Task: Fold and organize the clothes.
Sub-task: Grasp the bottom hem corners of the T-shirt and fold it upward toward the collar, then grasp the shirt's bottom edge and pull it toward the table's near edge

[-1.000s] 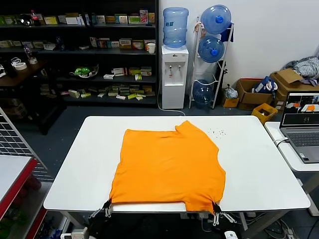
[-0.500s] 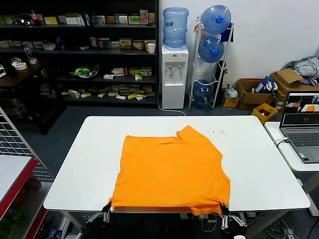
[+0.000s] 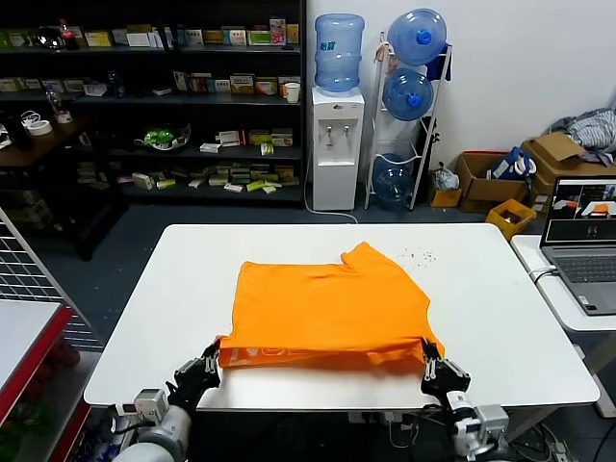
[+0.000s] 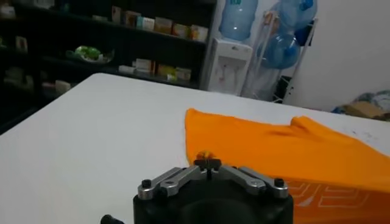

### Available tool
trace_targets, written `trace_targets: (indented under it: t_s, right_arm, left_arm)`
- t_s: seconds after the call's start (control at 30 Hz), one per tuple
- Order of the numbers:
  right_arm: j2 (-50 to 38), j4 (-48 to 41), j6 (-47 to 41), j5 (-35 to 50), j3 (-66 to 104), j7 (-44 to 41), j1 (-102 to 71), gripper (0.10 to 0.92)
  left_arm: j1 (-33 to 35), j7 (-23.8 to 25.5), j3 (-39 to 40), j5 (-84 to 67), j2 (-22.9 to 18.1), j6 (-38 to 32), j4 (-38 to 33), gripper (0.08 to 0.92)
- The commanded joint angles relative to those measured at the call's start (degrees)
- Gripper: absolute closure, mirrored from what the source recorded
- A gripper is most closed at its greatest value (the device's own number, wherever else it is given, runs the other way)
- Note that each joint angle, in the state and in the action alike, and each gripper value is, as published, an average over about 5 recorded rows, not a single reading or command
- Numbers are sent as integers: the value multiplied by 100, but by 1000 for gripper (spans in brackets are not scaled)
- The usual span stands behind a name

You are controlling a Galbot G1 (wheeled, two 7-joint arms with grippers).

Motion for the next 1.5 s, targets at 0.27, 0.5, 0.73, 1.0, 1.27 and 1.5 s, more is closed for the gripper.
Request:
trace_targets:
  t_s: [0.27, 0.5, 0.73, 1.0, 1.27, 1.5]
  right_arm:
    - [-511, -925, -605, 1095, -617, 255, 1647, 901]
    - [-442, -1258, -647, 1149, -897, 40, 1954, 892]
    - [-451, -1210, -528, 904, -748, -430, 1791, 723]
    - [-616, -696, -241, 433, 135, -970, 447, 507]
    - [-637, -840, -336, 776, 842, -1188, -164, 274]
    - [-569, -1141, -544, 1032, 846, -1261, 13, 204]
  left_arm:
    - [-1369, -49, 701, -31, -16, 94, 1237, 908]
    - [-1472, -12, 704, 96, -65, 197, 1498, 905]
    - [-1185, -12, 504, 140, 3, 303, 1075, 771]
    - [-28, -1, 164, 263, -31, 279, 265, 538]
    - [162, 81, 201, 383, -439, 245, 477, 312]
    - [-180, 121, 188, 392, -477, 242, 840, 182]
